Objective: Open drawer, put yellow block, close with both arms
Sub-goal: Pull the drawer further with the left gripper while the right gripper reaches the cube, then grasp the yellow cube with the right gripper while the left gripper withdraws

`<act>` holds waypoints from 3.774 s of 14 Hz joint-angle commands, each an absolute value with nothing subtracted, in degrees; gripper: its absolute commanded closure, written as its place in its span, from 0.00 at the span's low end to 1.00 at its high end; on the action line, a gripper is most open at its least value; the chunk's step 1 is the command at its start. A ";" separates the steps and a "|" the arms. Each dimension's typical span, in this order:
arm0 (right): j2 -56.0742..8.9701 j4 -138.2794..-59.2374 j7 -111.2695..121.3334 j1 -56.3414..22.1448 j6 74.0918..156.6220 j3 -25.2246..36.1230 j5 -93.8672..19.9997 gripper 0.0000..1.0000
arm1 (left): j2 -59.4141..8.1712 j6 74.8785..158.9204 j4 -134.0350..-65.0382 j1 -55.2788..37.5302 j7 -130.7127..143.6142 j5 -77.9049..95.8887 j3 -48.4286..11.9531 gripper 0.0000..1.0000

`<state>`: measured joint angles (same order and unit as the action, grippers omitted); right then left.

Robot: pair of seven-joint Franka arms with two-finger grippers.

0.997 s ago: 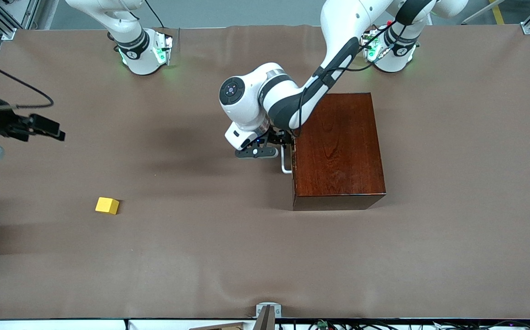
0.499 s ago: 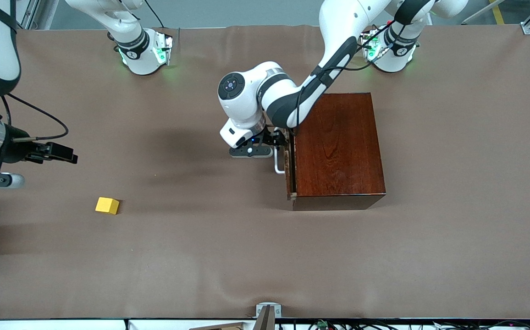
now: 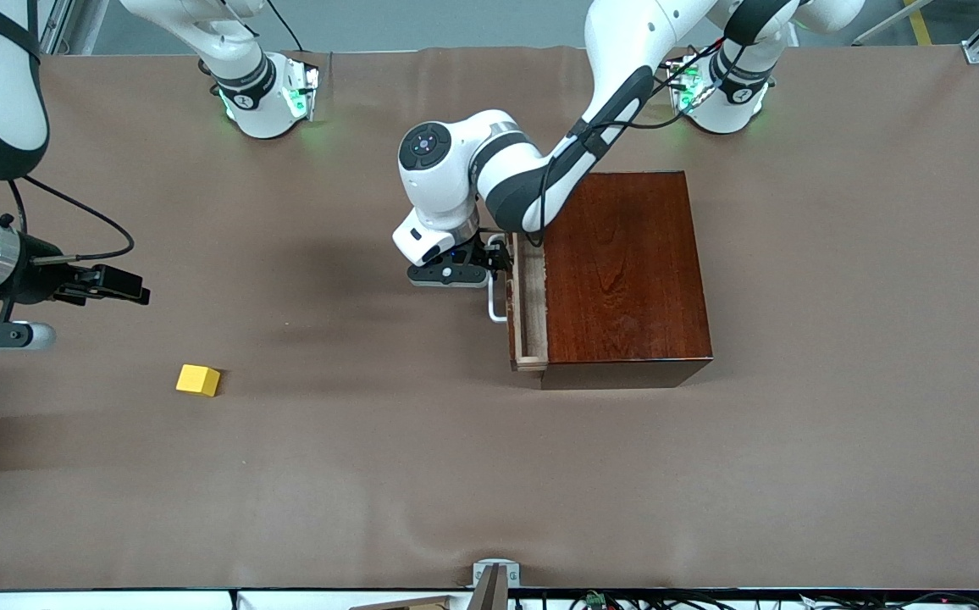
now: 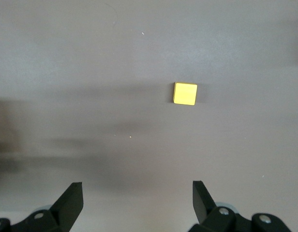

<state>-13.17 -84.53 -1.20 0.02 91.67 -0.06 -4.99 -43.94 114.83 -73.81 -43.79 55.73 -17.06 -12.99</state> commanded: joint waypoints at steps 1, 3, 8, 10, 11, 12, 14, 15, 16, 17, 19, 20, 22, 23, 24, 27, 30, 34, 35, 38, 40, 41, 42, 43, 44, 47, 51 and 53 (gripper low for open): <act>-13.36 -83.94 -0.97 -0.09 91.58 0.00 -4.13 0.00 | -46.23 121.37 -71.28 -44.12 55.90 -16.44 -13.53 0.00; -13.53 -83.94 -0.97 0.00 91.58 0.00 -4.13 0.00 | -46.67 123.21 -71.28 -44.12 55.90 -16.35 -13.54 0.00; -19.24 -83.85 -0.97 1.05 91.67 0.09 -4.57 0.00 | -46.85 126.56 -71.02 -44.12 55.99 -14.33 -13.54 0.00; -20.74 -83.85 -0.97 1.49 91.67 0.17 -4.57 0.00 | -46.76 126.74 -71.02 -44.12 55.90 -14.33 -13.71 0.00; -21.79 -83.85 -0.97 1.67 91.76 0.18 -4.48 0.00 | -46.76 126.83 -70.93 -44.12 55.90 -14.33 -13.71 0.00; -22.75 -83.85 -0.97 2.45 92.54 0.26 -4.48 0.00 | -46.76 126.91 -70.93 -44.12 55.90 -14.33 -13.71 0.00; -24.69 -84.72 -0.79 3.60 99.19 0.26 -4.31 0.00 | -46.67 126.91 -71.01 -44.12 55.99 -14.33 -13.62 0.00; -25.74 -85.68 -0.62 4.47 101.58 0.26 -4.31 0.00 | -46.41 126.83 -71.02 -44.12 55.99 -14.33 -13.54 0.00; -26.97 -85.95 0.34 5.35 103.60 0.26 -4.31 0.00 | -46.23 126.57 -71.02 -43.95 55.90 -14.33 -13.36 0.00; -28.11 -86.04 1.48 5.62 105.19 0.26 -4.39 0.00 | -46.06 126.39 -71.02 -43.68 55.90 -14.24 -13.45 0.00; -30.49 -86.13 1.93 5.45 108.79 0.26 -4.31 0.00 | -46.05 126.30 -71.02 -43.59 55.90 -13.10 -13.36 0.00; -31.54 -87.09 1.93 4.84 111.85 0.35 -3.78 0.00 | -46.05 126.30 -70.93 -43.51 55.90 -13.10 -13.27 0.00; -32.34 -91.55 1.58 4.14 120.28 0.35 -1.16 0.00 | -46.05 126.39 -70.93 -43.59 55.90 -13.10 -13.18 0.00; -32.17 -94.28 1.32 3.26 124.15 0.35 -0.36 0.00 | -46.05 126.39 -70.67 -43.68 55.90 -13.10 -13.27 0.00; -31.82 -96.74 1.32 2.73 127.15 0.44 0.26 0.00 | -46.05 126.39 -70.49 -43.59 55.90 -13.01 -13.27 0.00; -31.82 -101.32 1.23 3.16 134.97 0.79 2.02 0.00 | -46.40 127.00 -70.40 -43.94 55.90 -13.01 -13.27 0.00; -32.25 -103.88 -7.34 2.55 138.52 0.70 2.02 0.00 | -46.67 129.19 -70.14 -44.12 55.72 -12.92 -13.80 0.00; -32.52 -104.24 -8.35 2.82 138.52 0.70 2.11 0.00 | -46.67 133.50 -70.14 -44.21 55.46 -11.08 -13.97 0.00; -32.87 -104.33 -8.35 2.90 138.52 0.70 2.11 0.00 | -46.76 134.55 -70.14 -44.21 55.46 -11.07 -14.06 0.00; -34.36 -104.41 -7.74 2.81 138.69 0.70 2.20 0.00 | -46.50 134.83 -70.22 -44.12 55.46 -11.07 -13.89 0.00; -34.54 -104.41 -5.46 2.81 138.87 0.70 2.20 0.00 | -46.06 134.21 -70.22 -43.77 55.72 -10.99 -13.89 0.00; -34.54 -104.41 -4.41 3.07 139.04 0.70 2.20 0.00 | -45.45 132.82 -70.14 -43.33 55.81 -10.81 -14.06 0.00; -34.80 -104.41 -3.96 3.16 139.13 0.70 2.20 0.00 | -43.79 130.11 -70.14 -42.72 55.81 -10.29 -13.63 0.00; -34.98 -104.41 -3.87 3.25 139.13 0.70 2.20 0.00 | -41.51 127.03 -70.22 -41.67 55.90 -10.20 -13.54 0.00; -35.33 -104.50 -3.87 3.34 139.13 0.70 2.20 0.00 | -38.70 123.61 -70.31 -40.79 55.81 -10.28 -13.27 0.00; -35.42 -104.50 -3.96 3.51 139.04 0.62 2.11 0.72 | -31.39 112.63 -70.66 -36.14 55.46 -10.72 -12.83 0.00; -35.33 -104.15 -3.43 4.30 139.13 0.53 2.02 1.00 | -22.43 99.36 -71.89 -25.69 50.48 -9.94 -13.53 0.00; -34.37 -103.63 0.07 3.96 138.43 0.53 1.93 1.00 | -19.26 93.28 -71.98 -19.72 42.49 -6.09 -13.54 0.00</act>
<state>-35.36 -104.11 -2.47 3.34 138.80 1.15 1.18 -23.21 97.11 -69.15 -24.79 48.15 -9.72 -12.91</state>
